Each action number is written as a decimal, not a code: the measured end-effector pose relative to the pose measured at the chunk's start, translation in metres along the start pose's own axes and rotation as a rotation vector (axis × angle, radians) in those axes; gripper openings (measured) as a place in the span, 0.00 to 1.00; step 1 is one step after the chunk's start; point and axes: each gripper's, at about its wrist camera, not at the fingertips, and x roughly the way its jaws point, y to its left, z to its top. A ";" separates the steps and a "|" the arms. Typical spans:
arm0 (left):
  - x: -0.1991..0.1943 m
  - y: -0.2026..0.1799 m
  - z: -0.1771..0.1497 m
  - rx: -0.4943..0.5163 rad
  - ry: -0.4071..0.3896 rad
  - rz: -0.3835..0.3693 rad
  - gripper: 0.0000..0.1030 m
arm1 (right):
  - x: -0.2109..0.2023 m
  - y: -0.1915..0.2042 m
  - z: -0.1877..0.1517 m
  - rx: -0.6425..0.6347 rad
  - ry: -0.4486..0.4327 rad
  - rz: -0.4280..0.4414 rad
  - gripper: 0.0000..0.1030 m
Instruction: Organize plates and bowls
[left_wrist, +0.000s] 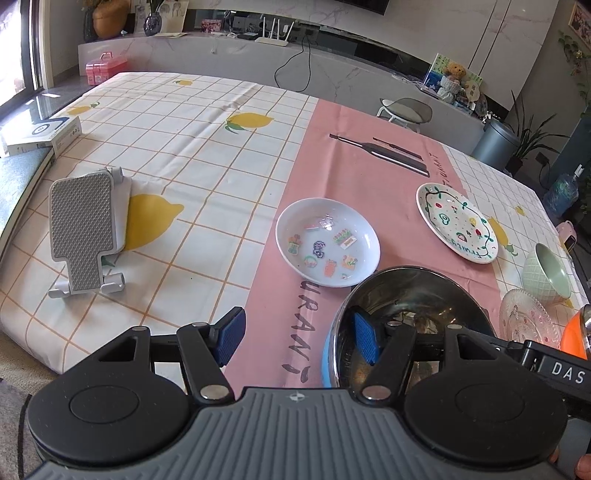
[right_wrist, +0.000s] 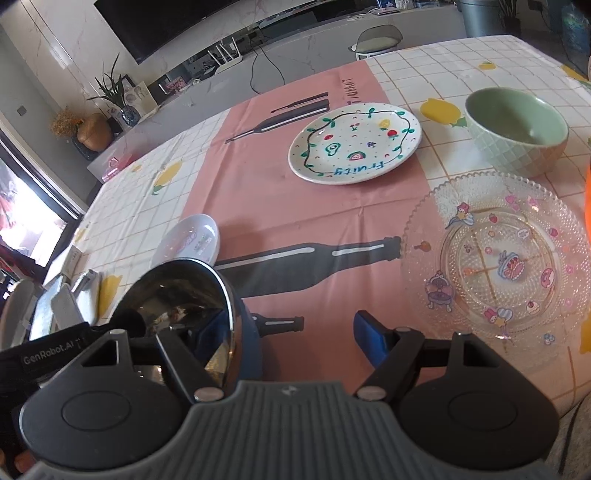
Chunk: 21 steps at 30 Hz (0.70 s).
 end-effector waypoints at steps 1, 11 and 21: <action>-0.002 -0.001 0.000 0.006 -0.008 -0.003 0.72 | -0.003 0.000 0.000 0.012 -0.002 0.024 0.73; -0.036 -0.012 -0.001 0.066 -0.151 -0.019 0.76 | -0.038 0.009 0.000 -0.038 -0.079 0.041 0.76; -0.076 -0.030 0.009 0.090 -0.208 -0.109 0.78 | -0.077 -0.001 0.020 -0.053 -0.174 -0.015 0.77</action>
